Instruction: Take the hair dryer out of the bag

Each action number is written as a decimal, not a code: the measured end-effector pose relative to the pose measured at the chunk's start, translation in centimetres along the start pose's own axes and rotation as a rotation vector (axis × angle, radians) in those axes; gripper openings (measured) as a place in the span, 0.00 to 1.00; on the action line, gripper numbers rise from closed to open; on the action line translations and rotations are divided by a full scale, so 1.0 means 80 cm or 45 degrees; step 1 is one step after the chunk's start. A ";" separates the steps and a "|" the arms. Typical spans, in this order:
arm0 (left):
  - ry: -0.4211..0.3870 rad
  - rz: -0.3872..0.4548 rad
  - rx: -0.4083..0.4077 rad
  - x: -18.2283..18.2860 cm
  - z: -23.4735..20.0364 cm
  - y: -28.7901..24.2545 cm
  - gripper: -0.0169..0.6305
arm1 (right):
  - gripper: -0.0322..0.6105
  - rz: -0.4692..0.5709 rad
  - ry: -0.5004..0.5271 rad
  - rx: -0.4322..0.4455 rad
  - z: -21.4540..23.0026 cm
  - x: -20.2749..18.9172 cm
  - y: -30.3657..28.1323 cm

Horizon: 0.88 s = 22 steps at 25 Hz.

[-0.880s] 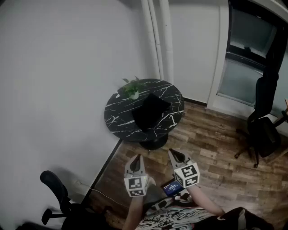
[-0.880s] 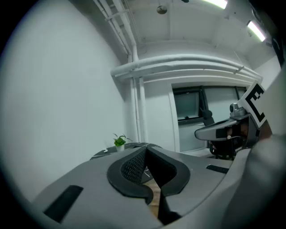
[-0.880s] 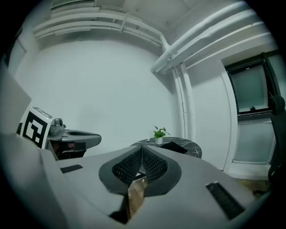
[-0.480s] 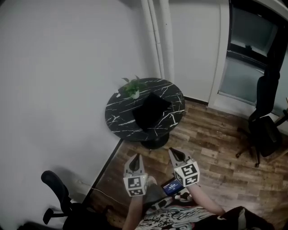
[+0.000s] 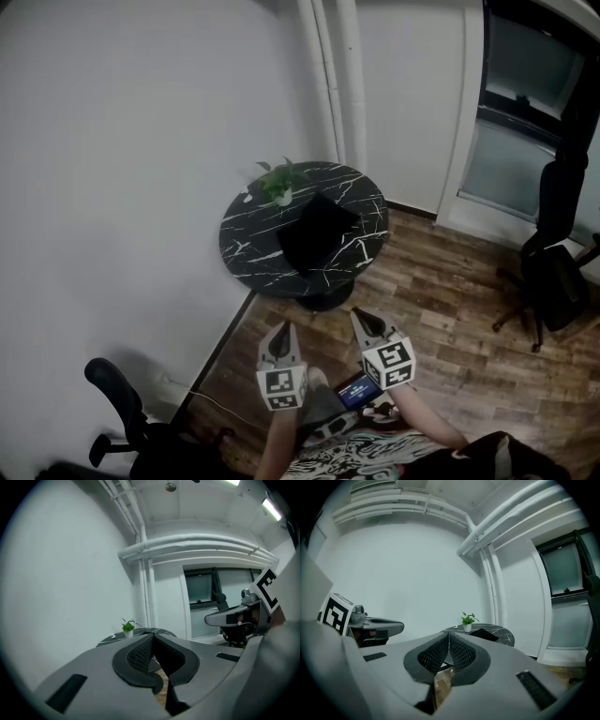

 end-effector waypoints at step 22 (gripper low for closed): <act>0.044 -0.064 -0.121 0.027 -0.152 -0.220 0.05 | 0.08 -0.152 -0.061 -0.081 0.048 0.046 -0.238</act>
Point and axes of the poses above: the fingertips, and each gripper's own axes: y backward along the fingers, z to its right, x out of its top, the point moved 6 cm from there along y, backward along the fingers, and after that the axes turned 12 degrees about -z, right-handed, at the moved point
